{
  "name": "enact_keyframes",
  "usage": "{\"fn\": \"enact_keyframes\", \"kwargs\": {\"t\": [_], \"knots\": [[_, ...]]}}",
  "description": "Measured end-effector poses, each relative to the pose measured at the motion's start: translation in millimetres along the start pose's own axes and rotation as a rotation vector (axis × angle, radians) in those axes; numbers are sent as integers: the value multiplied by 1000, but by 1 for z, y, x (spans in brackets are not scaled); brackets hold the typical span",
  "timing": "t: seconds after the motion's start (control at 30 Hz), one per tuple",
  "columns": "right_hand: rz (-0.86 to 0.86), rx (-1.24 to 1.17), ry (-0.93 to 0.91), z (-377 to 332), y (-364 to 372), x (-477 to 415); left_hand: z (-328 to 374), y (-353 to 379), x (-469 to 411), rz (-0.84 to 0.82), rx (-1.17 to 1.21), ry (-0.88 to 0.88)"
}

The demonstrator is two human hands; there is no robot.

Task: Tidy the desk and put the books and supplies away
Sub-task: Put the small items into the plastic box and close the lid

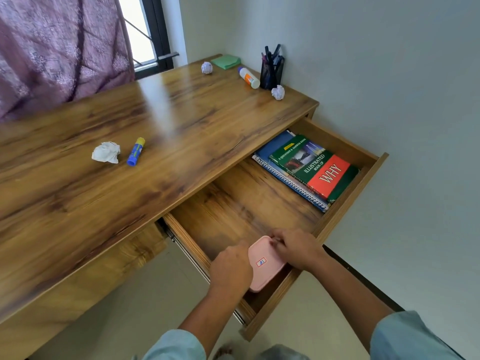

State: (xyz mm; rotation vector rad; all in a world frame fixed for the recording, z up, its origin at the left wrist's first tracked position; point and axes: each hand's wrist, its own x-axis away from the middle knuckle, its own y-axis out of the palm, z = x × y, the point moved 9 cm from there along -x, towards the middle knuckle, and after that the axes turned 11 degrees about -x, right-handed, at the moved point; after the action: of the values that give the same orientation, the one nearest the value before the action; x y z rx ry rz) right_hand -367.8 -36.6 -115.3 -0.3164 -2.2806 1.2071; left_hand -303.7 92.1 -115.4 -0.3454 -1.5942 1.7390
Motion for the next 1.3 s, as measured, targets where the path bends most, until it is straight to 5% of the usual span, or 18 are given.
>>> {"fn": "enact_keyframes", "kwargs": {"t": [0.27,0.67,0.83,1.03,1.3], "knots": [[63,85,-153,1,8,-4,-19,4,-7,33,-41,-166],[-217,103,-530,-1,8,8,0,4,53,195,-72,-568],[-29,185,-640,29,-21,-2,25,17,76,287,-119,-666],[154,176,-468,77,-64,-32,25,32,82,347,-142,-663],[208,210,-500,65,-71,-39,13,32,68,313,-174,-600]]}}
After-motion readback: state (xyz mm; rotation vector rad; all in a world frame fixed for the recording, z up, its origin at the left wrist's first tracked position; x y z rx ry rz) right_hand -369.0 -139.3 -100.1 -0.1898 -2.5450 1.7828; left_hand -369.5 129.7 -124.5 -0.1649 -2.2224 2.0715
